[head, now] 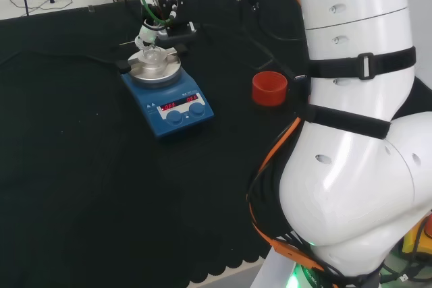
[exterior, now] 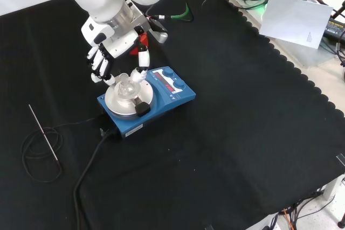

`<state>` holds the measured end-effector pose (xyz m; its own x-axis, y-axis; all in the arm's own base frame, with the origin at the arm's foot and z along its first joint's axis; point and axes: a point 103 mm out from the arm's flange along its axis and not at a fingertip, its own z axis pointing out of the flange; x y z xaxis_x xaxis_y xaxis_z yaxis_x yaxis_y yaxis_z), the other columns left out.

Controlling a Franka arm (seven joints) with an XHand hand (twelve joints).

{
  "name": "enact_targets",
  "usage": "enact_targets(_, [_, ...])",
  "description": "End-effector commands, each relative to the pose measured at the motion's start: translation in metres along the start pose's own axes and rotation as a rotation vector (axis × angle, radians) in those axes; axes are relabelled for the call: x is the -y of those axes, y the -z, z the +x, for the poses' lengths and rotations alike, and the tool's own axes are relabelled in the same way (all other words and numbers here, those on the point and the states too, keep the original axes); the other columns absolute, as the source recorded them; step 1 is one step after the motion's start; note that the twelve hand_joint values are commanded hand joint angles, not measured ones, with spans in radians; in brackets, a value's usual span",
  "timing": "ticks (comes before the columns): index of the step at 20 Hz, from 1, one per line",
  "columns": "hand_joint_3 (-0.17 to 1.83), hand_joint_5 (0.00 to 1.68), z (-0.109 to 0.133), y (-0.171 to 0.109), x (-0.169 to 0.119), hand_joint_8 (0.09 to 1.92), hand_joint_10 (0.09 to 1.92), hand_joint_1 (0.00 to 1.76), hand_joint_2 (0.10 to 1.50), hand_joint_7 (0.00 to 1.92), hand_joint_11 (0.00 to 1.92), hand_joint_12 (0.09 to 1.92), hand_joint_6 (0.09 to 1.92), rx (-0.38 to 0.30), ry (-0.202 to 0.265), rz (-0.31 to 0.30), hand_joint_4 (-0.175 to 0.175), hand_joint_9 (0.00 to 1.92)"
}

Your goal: Place the round-bottom flask on the heater.

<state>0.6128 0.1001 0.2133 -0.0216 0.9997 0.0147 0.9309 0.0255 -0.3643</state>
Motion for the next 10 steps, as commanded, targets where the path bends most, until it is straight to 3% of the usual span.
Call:
enact_targets(1, [0.64, 0.44, -0.015, 0.001, 0.004, 0.63, 0.68, 0.80, 0.57, 0.25, 0.18, 1.37, 0.51, -0.005, 0.007, 0.025, -0.023, 0.45])
enact_targets(4, [0.61, 0.43, -0.015, 0.002, 0.007, 0.64, 0.68, 0.78, 0.57, 0.23, 0.16, 1.37, 0.38, -0.003, 0.007, 0.019, -0.018, 0.43])
enact_targets(10, [0.60, 0.43, -0.007, 0.014, 0.036, 0.63, 0.68, 0.75, 0.57, 0.22, 0.15, 1.37, 0.33, -0.013, -0.006, -0.028, -0.017, 0.42])
